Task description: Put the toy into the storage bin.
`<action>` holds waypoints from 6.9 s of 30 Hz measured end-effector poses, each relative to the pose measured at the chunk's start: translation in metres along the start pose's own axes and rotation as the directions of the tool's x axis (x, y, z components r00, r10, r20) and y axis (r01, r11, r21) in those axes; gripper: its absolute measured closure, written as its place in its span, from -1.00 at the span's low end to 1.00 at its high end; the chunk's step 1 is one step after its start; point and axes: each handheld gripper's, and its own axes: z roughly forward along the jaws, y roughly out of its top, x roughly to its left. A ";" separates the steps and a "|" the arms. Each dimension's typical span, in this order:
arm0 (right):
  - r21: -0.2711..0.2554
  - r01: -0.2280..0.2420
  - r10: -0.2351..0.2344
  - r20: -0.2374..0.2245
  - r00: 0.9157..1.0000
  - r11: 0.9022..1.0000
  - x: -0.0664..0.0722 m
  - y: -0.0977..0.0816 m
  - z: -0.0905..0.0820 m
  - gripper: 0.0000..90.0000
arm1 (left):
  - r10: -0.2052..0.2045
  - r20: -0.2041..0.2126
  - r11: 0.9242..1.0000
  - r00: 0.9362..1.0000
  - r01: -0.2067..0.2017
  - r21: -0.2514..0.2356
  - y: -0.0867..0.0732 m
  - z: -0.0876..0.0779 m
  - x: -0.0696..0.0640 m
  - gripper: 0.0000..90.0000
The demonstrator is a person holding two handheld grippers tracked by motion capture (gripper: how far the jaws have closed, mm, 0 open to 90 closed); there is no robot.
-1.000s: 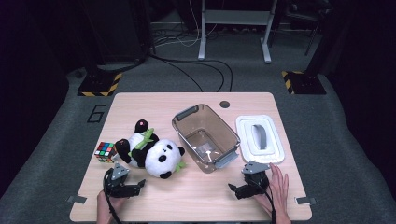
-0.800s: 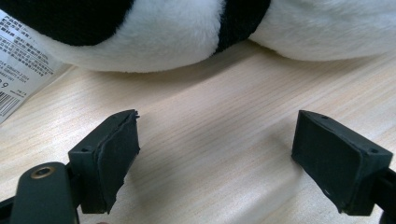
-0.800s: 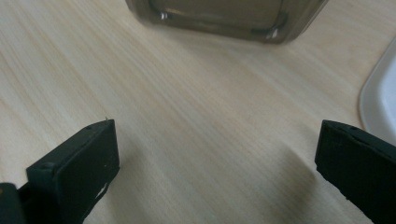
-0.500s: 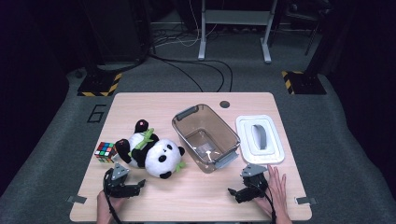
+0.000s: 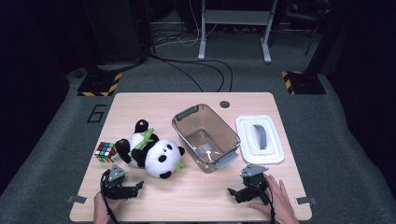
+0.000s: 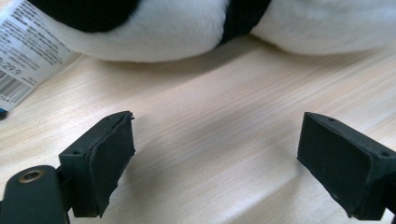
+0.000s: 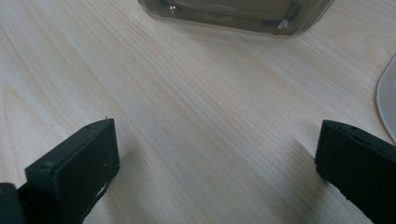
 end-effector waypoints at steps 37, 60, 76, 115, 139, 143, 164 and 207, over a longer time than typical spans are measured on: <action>0.000 0.019 -0.019 -0.012 1.000 1.000 -0.002 0.001 0.001 -1.00 | 0.074 0.040 0.997 0.996 -0.073 -0.023 0.147 0.010 0.013 -0.66; 0.000 0.020 -0.020 -0.013 1.000 1.000 -0.002 0.001 0.001 -1.00 | 0.133 0.034 0.991 0.991 -0.132 -0.029 0.135 0.018 0.008 0.70; 0.000 0.020 -0.020 -0.014 1.000 1.000 -0.002 0.001 0.001 -1.00 | 0.161 0.088 0.983 0.983 -0.151 -0.108 0.141 -0.021 0.005 0.70; 0.002 0.021 -0.021 -0.017 1.000 1.000 -0.002 0.001 0.001 -1.00 | 0.201 0.171 0.955 0.964 -0.154 -0.254 0.196 -0.071 0.002 0.70; 0.001 0.022 -0.022 -0.016 1.000 1.000 -0.002 0.001 0.001 -1.00 | 0.277 0.253 0.934 0.927 -0.197 -0.299 0.248 -0.049 -0.029 0.70; 0.000 0.022 -0.022 -0.016 1.000 1.000 -0.002 0.001 0.001 -1.00 | 0.289 0.268 0.932 0.919 -0.207 -0.296 0.253 -0.042 -0.033 0.70; -0.002 0.021 -0.021 -0.014 1.000 1.000 -0.002 0.001 0.001 -1.00 | 0.333 0.348 0.924 0.876 -0.230 -0.305 0.279 -0.005 -0.055 0.70; -0.002 0.018 -0.018 -0.014 1.000 1.000 -0.002 0.001 0.001 -1.00 | 0.381 0.481 0.924 0.789 -0.304 -0.233 0.291 0.079 -0.080 0.68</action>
